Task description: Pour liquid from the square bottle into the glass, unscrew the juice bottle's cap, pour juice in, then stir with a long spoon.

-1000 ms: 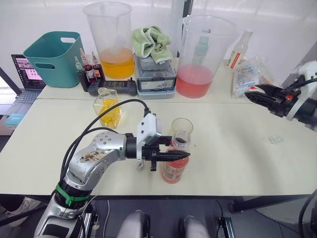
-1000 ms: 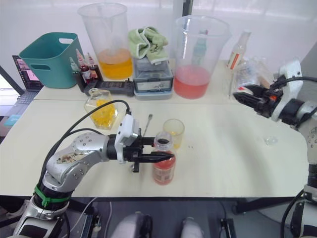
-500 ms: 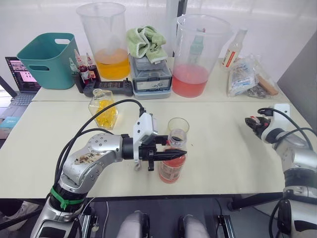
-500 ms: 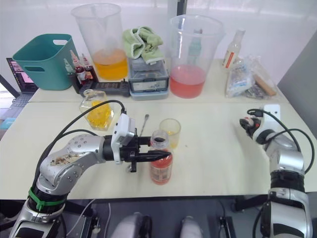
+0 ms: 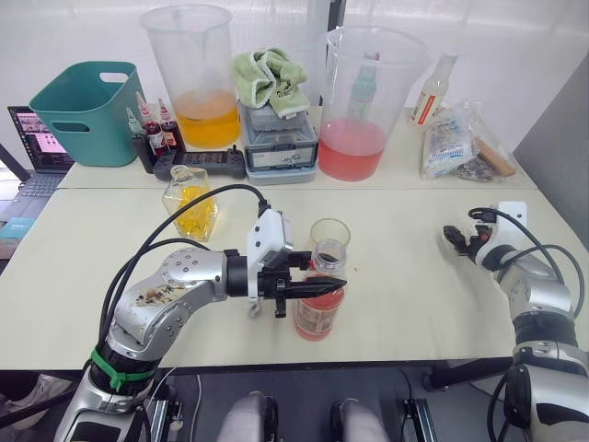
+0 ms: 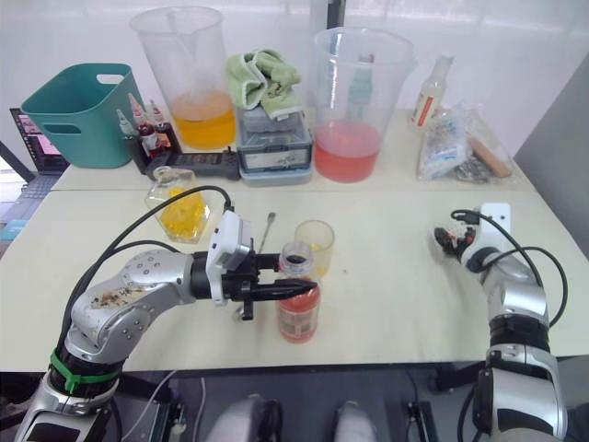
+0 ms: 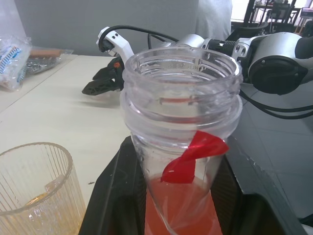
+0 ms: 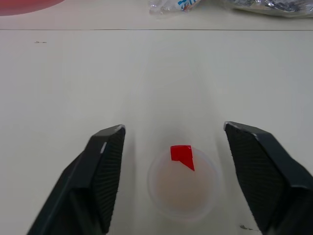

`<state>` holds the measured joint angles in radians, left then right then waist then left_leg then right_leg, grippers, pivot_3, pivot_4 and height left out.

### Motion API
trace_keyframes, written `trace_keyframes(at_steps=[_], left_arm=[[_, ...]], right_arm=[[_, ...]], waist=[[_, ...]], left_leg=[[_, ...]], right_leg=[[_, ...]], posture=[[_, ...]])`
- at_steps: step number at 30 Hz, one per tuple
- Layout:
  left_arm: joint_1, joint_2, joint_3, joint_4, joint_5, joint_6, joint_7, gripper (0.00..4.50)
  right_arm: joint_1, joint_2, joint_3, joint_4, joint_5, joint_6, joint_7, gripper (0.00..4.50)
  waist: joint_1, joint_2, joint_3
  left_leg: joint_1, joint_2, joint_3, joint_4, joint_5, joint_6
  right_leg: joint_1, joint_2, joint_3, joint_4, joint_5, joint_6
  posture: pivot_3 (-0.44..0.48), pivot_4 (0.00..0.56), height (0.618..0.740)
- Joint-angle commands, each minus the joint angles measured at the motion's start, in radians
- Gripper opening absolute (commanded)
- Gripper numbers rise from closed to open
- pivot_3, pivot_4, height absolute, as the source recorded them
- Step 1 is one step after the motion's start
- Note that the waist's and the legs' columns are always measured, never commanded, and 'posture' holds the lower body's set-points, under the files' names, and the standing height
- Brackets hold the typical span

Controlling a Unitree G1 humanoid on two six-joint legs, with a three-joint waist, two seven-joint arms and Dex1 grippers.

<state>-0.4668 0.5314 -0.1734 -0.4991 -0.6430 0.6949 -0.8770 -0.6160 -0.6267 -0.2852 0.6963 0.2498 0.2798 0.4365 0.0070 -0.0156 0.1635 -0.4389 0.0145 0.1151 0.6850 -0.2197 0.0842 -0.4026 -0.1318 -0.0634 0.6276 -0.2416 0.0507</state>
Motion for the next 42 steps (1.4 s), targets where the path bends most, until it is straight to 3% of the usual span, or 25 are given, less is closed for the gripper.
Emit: trace_keyframes(at_steps=[1,8,14,21,24,27,35,39,42], left_arm=[[0.01,0.016,-0.013,0.001,0.005,0.013,-0.006,1.31],[0.017,0.021,-0.007,-0.001,-0.011,-0.002,-0.034,1.31],[0.027,0.029,0.034,-0.023,-0.059,-0.002,-0.04,1.31],[-0.017,0.085,0.169,-0.075,-0.245,0.118,-0.007,1.31],[-0.083,0.125,0.263,-0.073,-0.397,0.209,0.047,1.31],[-0.147,0.181,0.33,-0.042,-0.422,0.229,0.081,1.31],[-0.244,0.267,0.315,0.085,-0.197,0.093,0.063,1.31],[-0.302,0.256,0.229,0.19,-0.011,-0.052,0.053,1.31],[-0.331,0.234,0.101,0.266,0.226,-0.201,0.115,1.31]], right_arm=[[-0.005,-0.013,-0.03,-0.046,0.021,-0.02,0.019,4.48],[0.05,-0.043,-0.051,-0.31,0.113,0.033,0.146,4.48],[0.106,-0.155,-0.066,-0.611,0.274,0.208,0.337,4.48],[0.13,-0.264,-0.072,-0.801,0.444,0.418,0.467,4.48],[0.148,-0.267,-0.083,-0.866,0.531,0.519,0.47,4.48],[0.222,-0.246,-0.092,-0.947,0.596,0.562,0.475,4.48],[0.337,-0.231,-0.107,-1.074,0.691,0.618,0.438,4.48],[0.381,-0.233,-0.109,-1.117,0.699,0.613,0.419,4.48],[0.419,-0.224,-0.108,-1.152,0.684,0.6,0.39,4.48]], waist=[[0.0,0.0,0.0],[0.0,0.0,0.0],[0.003,0.0,0.0],[0.004,0.0,0.0],[0.006,-0.001,0.001],[0.012,-0.002,0.001],[0.015,-0.002,0.002],[0.024,-0.002,0.002],[0.03,-0.003,0.002]], left_leg=[[0.0,0.0,0.0,0.0,0.0,0.0],[0.0,0.0,0.0,0.0,0.0,0.0],[0.0,0.0,-0.001,-0.002,0.0,0.0],[0.0,0.0,-0.001,-0.003,0.0,0.0],[0.0,0.0,-0.001,-0.003,0.0,0.0],[0.0,0.0,-0.003,-0.003,0.0,0.0],[0.0,-0.001,-0.002,-0.003,0.0,0.0],[0.0,-0.001,-0.002,-0.003,0.0,0.0],[0.0,-0.001,-0.002,-0.003,0.0,0.0]], right_leg=[[0.0,0.0,0.0,0.0,0.0,0.0],[0.0,0.0,0.0,0.0,0.0,0.0],[-0.001,0.0,0.0,0.0,0.0,0.0],[-0.002,0.0,0.0,0.0,0.0,0.0],[-0.001,0.0,0.0,0.0,0.0,0.0],[0.0,0.0,0.0,0.0,0.0,0.0],[-0.001,0.001,0.0,0.0,0.0,0.0],[-0.001,0.001,0.0,-0.001,0.0,0.0],[-0.001,0.001,0.0,-0.001,0.0,0.0]], posture=[[0.0,0.15,0.739],[0.0,0.15,0.739],[0.0,0.15,0.739],[0.0,0.15,0.739],[0.0,0.15,0.739],[0.0,0.15,0.739],[0.0,0.15,0.739],[0.0,0.15,0.739],[0.0,0.15,0.739]])
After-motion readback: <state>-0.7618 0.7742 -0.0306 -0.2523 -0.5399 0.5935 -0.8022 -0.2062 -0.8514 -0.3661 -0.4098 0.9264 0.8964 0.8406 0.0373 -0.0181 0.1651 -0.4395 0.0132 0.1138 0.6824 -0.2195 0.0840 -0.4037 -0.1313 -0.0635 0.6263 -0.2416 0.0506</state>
